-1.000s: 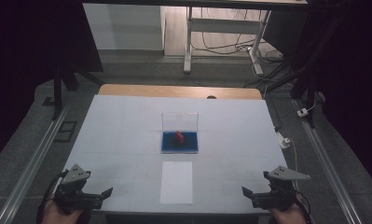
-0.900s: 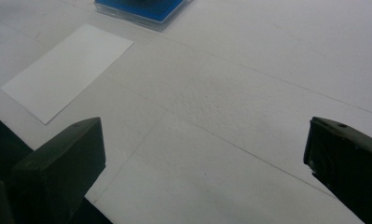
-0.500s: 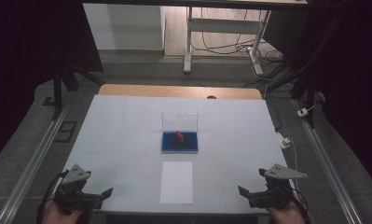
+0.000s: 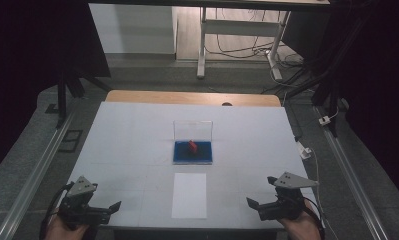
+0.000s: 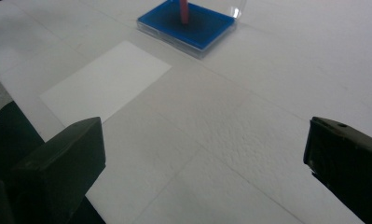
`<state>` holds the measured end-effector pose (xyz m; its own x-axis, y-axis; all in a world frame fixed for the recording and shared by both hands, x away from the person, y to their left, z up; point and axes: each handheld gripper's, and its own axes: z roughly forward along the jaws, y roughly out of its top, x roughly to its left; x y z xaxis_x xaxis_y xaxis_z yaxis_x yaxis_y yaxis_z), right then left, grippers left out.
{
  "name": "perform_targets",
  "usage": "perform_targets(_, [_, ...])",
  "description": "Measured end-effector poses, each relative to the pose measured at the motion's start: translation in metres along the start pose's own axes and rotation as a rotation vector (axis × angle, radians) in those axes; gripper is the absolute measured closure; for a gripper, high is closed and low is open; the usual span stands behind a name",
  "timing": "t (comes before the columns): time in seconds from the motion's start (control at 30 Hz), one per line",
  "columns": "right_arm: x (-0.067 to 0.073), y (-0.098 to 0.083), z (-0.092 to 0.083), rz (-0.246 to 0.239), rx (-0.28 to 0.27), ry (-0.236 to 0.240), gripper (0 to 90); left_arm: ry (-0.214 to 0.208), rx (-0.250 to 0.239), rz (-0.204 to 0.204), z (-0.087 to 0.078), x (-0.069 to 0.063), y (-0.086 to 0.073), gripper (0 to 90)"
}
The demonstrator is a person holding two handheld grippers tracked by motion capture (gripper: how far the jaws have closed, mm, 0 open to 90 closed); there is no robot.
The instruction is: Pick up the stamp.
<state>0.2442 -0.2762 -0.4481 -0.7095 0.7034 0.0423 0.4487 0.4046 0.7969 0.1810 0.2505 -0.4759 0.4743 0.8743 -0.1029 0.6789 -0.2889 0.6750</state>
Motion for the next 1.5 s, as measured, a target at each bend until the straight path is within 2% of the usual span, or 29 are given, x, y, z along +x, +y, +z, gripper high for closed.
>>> perform_targets(0.23, [0.001, 0.005, 0.009, -0.004, 0.011, 0.032, 0.0, 0.002, 0.001, -0.008, 0.0, 0.001, 0.0, 0.8])
perform_targets(0.33, [0.001, 0.008, 0.015, 0.01, 0.012, 0.066, 0.0, 0.003, 0.0, -0.007, 0.0, 0.001, 0.0, 0.2])
perform_targets(0.77, [0.003, 0.023, 0.031, 0.028, 0.017, 0.097, 0.0, 0.008, 0.001, -0.009, 0.0, 0.001, 0.0, 0.0])
perform_targets(1.07, [0.004, 0.035, 0.047, -0.026, 0.037, 0.125, 0.0, -0.003, -0.001, -0.015, 0.0, 0.001, 0.0, 0.0])
perform_targets(1.5, [0.006, 0.051, 0.069, -0.057, 0.025, 0.146, 0.0, -0.011, 0.001, -0.01, 0.0, 0.001, 0.0, 0.0])
